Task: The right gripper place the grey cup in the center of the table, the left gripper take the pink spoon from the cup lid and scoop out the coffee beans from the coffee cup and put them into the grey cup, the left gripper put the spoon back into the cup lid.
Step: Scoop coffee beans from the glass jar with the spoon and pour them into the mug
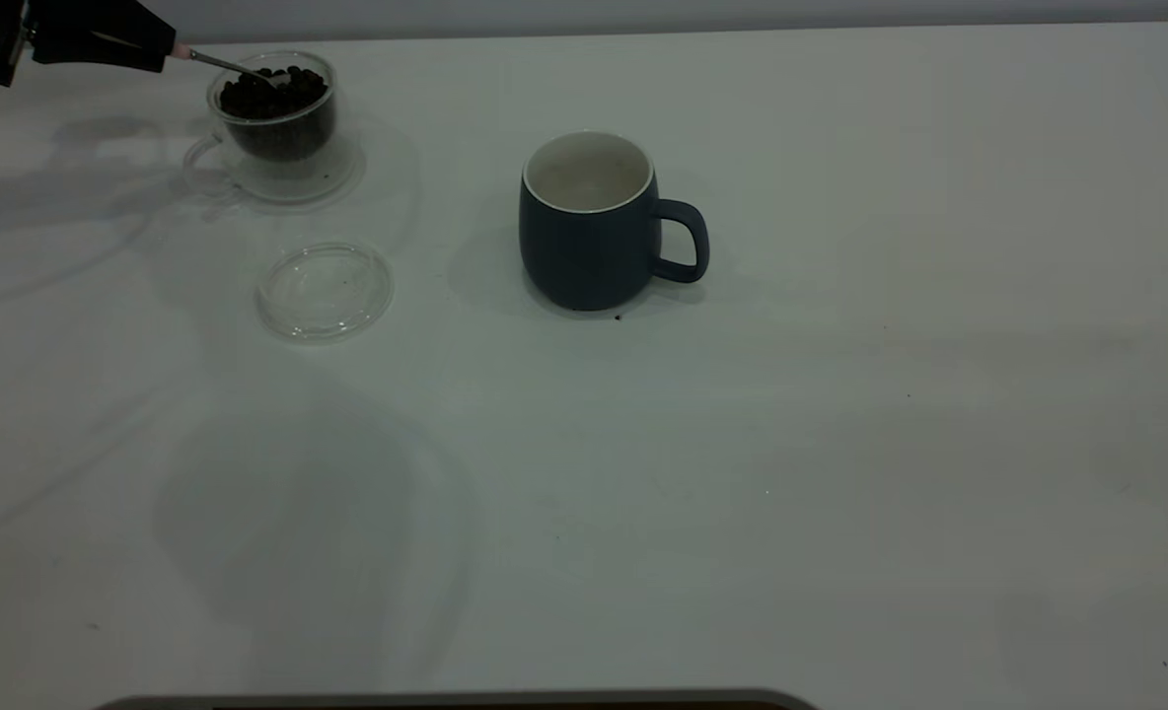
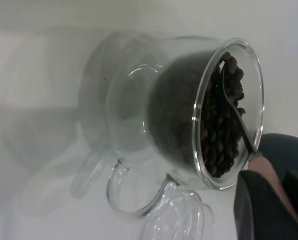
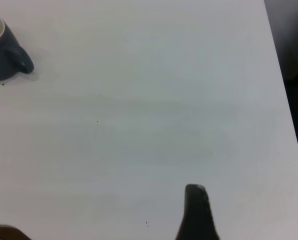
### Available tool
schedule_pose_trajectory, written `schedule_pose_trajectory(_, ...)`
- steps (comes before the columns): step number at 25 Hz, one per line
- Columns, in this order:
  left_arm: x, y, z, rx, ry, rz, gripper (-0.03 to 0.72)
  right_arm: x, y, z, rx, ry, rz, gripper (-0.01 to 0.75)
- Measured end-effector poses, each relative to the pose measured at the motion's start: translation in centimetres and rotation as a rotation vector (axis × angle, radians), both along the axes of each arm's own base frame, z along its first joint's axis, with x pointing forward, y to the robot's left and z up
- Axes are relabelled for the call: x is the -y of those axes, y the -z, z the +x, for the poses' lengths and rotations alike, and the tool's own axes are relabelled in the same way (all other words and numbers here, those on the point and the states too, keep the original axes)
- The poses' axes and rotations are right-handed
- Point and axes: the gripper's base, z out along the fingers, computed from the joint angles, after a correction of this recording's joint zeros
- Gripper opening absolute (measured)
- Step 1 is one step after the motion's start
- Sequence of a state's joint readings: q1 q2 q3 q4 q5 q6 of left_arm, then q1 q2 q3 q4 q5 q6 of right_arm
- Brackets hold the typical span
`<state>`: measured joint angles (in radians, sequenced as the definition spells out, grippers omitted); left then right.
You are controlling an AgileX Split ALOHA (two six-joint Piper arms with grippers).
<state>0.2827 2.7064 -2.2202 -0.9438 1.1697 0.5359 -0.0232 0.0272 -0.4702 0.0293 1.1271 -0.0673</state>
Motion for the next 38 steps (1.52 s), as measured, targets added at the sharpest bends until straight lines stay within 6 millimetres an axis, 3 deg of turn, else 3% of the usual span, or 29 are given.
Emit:
schedule_pose_trajectory(16,0.2,0.0,-0.5,-0.029,-0.006,-0.016,0.114,0.0,0.0,0.0,0.000,0.000,0.000,0.591)
schedule_pose_trajectory(24,0.2,-1.9,-1.1,0.004,0.017,-0.001,0.114,0.0,0.0,0.0,0.000,0.000,0.000,0.591)
schedule_pose_trajectory(32,0.2,-0.4,-2.2,-0.008,0.037,-0.036,0.114,0.0,0.0,0.0,0.000,-0.001,-0.002,0.591)
schedule_pose_trajectory(38,-1.6,-0.2,-2.7,0.028,0.020,-0.047,0.114,0.0,0.0,0.0,0.000,-0.001,-0.002,0.591)
